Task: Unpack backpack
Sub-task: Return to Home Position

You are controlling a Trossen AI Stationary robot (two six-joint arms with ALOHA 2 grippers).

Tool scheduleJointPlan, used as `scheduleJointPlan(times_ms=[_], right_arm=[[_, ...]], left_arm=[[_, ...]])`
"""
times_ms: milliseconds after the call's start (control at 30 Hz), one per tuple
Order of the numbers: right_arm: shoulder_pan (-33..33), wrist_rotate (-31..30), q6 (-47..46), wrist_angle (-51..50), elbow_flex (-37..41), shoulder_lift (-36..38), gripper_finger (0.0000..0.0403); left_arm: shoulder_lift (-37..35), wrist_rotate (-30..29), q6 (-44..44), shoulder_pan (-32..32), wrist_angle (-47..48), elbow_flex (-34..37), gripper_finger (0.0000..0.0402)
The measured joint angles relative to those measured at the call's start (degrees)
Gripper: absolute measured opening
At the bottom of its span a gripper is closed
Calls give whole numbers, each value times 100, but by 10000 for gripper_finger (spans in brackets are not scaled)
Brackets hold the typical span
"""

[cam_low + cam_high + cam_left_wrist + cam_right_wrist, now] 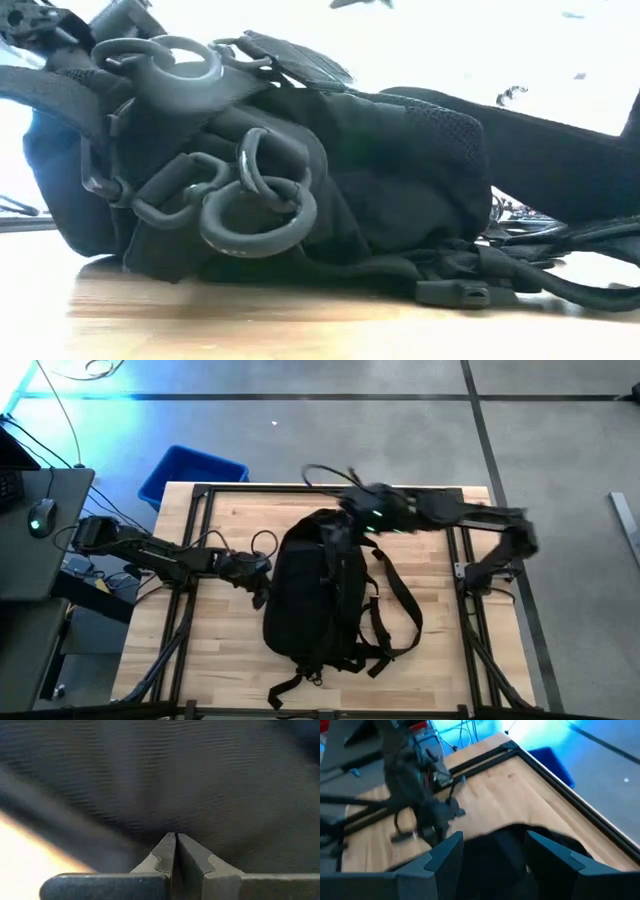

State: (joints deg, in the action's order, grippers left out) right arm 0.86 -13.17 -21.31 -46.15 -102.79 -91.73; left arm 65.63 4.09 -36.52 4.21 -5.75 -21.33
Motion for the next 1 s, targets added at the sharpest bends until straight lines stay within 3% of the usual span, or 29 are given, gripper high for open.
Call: scheduleJointPlan(times_ms=[133,267,467,667,767,867,1000], right_arm=[[-527,-632,-585,-1217,45,925,197],[-699,-887,-762,-2157,56,1739,197],[-274,-1075,-512,-3176,56,2905,197],[183,-609,-305,-3537,145,4022,196],[212,-407,-552,-3300,742,4755,197],[213,-88,-855,-2721,1910,5553,197],[212,373,-1036,-1276,3803,6595,197]], left_arm=[[-666,267,-139,201,-70,-494,0],[-1415,-20,-125,349,-69,-1109,0],[-2669,-91,87,318,-318,-1897,0],[-3963,-1039,429,331,13,-2342,0],[-4607,-1746,508,331,811,-2393,0],[-5150,-2350,407,331,1667,-2410,0],[-5509,-2430,216,331,2942,-2393,0]])
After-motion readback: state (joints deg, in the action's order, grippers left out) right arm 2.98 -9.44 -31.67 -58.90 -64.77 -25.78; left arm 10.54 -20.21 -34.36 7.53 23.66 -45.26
